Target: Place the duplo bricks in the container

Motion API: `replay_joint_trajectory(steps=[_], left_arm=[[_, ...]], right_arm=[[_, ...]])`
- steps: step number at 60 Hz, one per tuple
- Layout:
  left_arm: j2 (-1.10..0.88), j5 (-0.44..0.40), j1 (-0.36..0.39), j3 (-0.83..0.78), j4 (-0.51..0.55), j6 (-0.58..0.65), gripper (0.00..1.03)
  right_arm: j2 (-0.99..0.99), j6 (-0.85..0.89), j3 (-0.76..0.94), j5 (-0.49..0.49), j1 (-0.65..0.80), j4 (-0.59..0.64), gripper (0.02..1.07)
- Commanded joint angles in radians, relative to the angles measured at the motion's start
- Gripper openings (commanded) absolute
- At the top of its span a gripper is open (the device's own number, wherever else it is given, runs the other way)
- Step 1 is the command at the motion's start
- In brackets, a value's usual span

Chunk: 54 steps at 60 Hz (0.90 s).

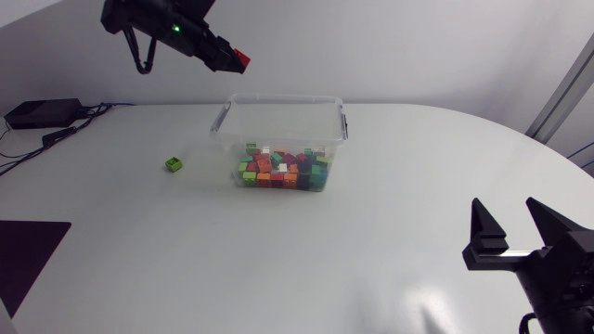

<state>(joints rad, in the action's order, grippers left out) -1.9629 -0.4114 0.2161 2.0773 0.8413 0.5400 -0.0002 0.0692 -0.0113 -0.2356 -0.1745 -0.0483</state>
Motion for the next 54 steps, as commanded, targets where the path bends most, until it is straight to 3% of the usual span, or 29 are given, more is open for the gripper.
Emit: replay_joint_trajectory(steps=[1, 10, 16, 18, 22, 23, 30, 37, 54], left_arm=[[0.01, 0.02, 0.04, -0.051, -0.061, -0.066, 0.25], [-0.037, 0.141, 0.1, -0.089, -0.197, -0.1, 0.27], [-0.094, 0.2, 0.117, -0.068, -0.223, -0.103, 0.33], [-0.125, 0.223, 0.121, -0.049, -0.223, -0.103, 0.48], [-0.162, 0.264, 0.134, -0.025, -0.223, -0.1, 0.95], [-0.165, 0.27, 0.135, -0.022, -0.223, -0.098, 0.98], [-0.151, 0.287, 0.14, -0.011, -0.196, -0.092, 0.99], [-0.105, 0.303, 0.094, -0.006, -0.143, -0.061, 0.99], [-0.044, 0.312, -0.19, 0.049, 0.013, 0.077, 0.99]], right_arm=[[-0.004, 0.017, 0.016, 0.001, 0.003, 0.008, 1.03], [-0.004, 0.017, 0.016, 0.001, 0.003, 0.008, 1.03], [-0.004, 0.017, 0.016, 0.001, 0.003, 0.008, 1.03], [-0.004, 0.017, 0.016, 0.001, 0.003, 0.008, 1.03], [-0.004, 0.017, 0.016, 0.001, 0.003, 0.008, 1.03], [-0.004, 0.017, 0.016, 0.001, 0.003, 0.008, 1.03], [-0.004, 0.017, 0.016, 0.001, 0.003, 0.008, 1.03], [-0.004, 0.017, 0.016, 0.001, 0.003, 0.008, 1.03], [-0.004, 0.017, 0.016, 0.001, 0.003, 0.008, 1.03]])
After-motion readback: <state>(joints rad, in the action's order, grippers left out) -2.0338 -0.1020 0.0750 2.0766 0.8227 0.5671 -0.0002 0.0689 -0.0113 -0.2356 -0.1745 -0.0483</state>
